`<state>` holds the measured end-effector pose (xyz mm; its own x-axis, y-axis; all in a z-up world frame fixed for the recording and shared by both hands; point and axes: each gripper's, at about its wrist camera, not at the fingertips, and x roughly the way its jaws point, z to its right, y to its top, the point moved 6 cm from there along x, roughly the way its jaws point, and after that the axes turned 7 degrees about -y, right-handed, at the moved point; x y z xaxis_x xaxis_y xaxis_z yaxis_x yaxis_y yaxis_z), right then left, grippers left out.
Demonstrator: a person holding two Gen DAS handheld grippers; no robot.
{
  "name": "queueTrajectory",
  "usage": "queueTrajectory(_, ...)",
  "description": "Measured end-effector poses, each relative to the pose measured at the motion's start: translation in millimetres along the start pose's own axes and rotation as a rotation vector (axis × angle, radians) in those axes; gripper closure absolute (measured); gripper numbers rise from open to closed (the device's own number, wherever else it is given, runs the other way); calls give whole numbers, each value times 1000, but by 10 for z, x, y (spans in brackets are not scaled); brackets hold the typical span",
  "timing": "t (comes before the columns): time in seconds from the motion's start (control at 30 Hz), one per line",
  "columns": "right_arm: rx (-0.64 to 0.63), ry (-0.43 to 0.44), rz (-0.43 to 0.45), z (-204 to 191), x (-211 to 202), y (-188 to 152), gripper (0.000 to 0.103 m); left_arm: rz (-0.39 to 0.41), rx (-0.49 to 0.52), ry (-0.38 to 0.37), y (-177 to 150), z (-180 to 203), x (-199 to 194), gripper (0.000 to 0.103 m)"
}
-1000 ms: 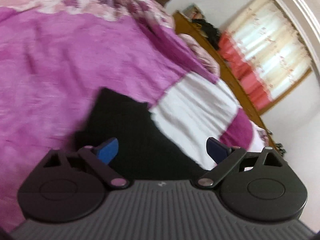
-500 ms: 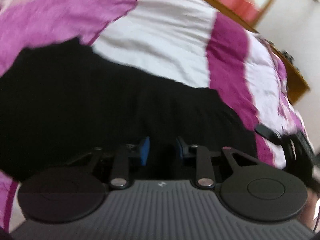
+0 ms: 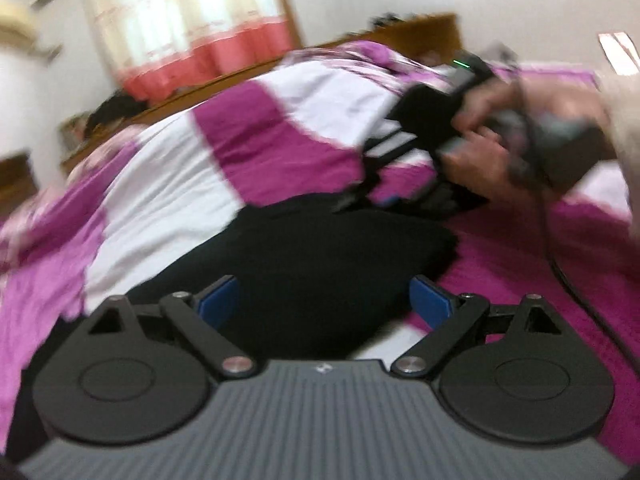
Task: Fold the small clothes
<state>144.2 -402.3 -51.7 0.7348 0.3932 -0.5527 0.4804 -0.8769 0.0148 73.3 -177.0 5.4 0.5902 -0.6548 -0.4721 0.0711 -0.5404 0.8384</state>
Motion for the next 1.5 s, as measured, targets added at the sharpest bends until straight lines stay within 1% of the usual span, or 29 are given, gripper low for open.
queueTrajectory(0.07, 39, -20, -27, 22, 2, -3, 84, -45, 39, -24, -12, 158, 150, 10)
queueTrajectory(0.17, 106, -30, -68, 82, -4, 27, 83, -95, 141, 34, -123, 334, 274, 11)
queueTrajectory(0.23, 113, -36, -80, 98, -15, 41, 83, -86, 154, 69, -174, 354, 260, 11)
queueTrajectory(0.27, 106, -35, -87, 95, -12, 44, 83, -87, 142, 87, -178, 341, 267, 18)
queueTrajectory(0.3, 94, -41, -91, 85, -5, 45, 83, -88, 128, 117, -172, 317, 288, 35)
queueTrajectory(0.37, 56, -46, -100, 32, 51, 50, 81, -91, 129, 196, -154, 253, 330, 55)
queueTrajectory(0.4, 31, -41, -109, -3, 90, 58, 80, -83, 136, 210, -147, 220, 336, 55)
queueTrajectory(0.43, 8, -31, -116, -36, 124, 73, 77, -69, 148, 198, -141, 218, 331, 56)
queueTrajectory(0.47, -18, -15, -122, -76, 151, 92, 70, -62, 169, 180, -144, 228, 341, 59)
queueTrajectory(0.5, -42, 12, -124, -118, 168, 115, 64, -55, 194, 168, -147, 238, 354, 69)
queueTrajectory(0.57, -52, 90, -119, -173, 167, 159, 40, -22, 232, 154, -156, 294, 336, 76)
queueTrajectory(0.6, -45, 131, -120, -189, 150, 178, 33, -9, 247, 152, -165, 327, 339, 77)
queueTrajectory(0.67, -54, 205, -117, -262, 114, 209, 10, -4, 258, 140, -204, 386, 361, 77)
queueTrajectory(0.7, -88, 226, -111, -326, 86, 221, 6, -5, 263, 136, -220, 413, 388, 77)
queueTrajectory(0.73, -125, 231, -96, -381, 63, 229, 2, -5, 279, 139, -236, 444, 408, 81)
queueTrajectory(0.8, -204, 179, -72, -466, 86, 236, 2, 1, 309, 135, -254, 509, 373, 92)
queueTrajectory(0.83, -220, 136, -83, -480, 146, 228, 3, 6, 306, 121, -251, 528, 362, 94)
queueTrajectory(0.9, -285, 24, -107, -538, 261, 189, 12, 6, 280, 111, -255, 529, 374, 96)
queueTrajectory(0.93, -357, -34, -120, -596, 308, 146, 24, 3, 272, 101, -267, 544, 379, 96)
queueTrajectory(0.97, -431, -85, -126, -634, 333, 102, 44, 2, 266, 96, -261, 539, 388, 96)
queueTrajectory(1.03, -580, -171, -121, -649, 348, -6, 75, 2, 260, 90, -251, 547, 388, 96)
queueTrajectory(1.07, -595, -159, -115, -612, 332, -28, 81, 4, 250, 84, -241, 534, 386, 96)
queueTrajectory(1.13, -580, -97, -108, -510, 283, -14, 83, 2, 184, 58, -197, 455, 369, 96)
queueTrajectory(1.17, -575, -77, -106, -495, 271, 7, 84, 11, 123, 46, -150, 374, 350, 96)
queueTrajectory(1.23, -566, -47, -100, -473, 196, 23, 85, 54, -48, 15, -8, 150, 239, 96)
queueTrajectory(1.33, -571, -6, -66, -658, 130, -13, 85, 121, -222, 13, 177, -151, 19, 96)
queueTrajectory(1.4, -568, 38, -4, -822, 35, -75, 85, 148, -259, 13, 254, -282, -128, 97)
queueTrajectory(1.47, -584, 69, 52, -974, -50, -177, 85, 154, -252, 5, 288, -372, -228, 97)
queueTrajectory(1.5, -600, 66, 75, -1050, -62, -240, 86, 161, -238, 5, 280, -417, -288, 97)
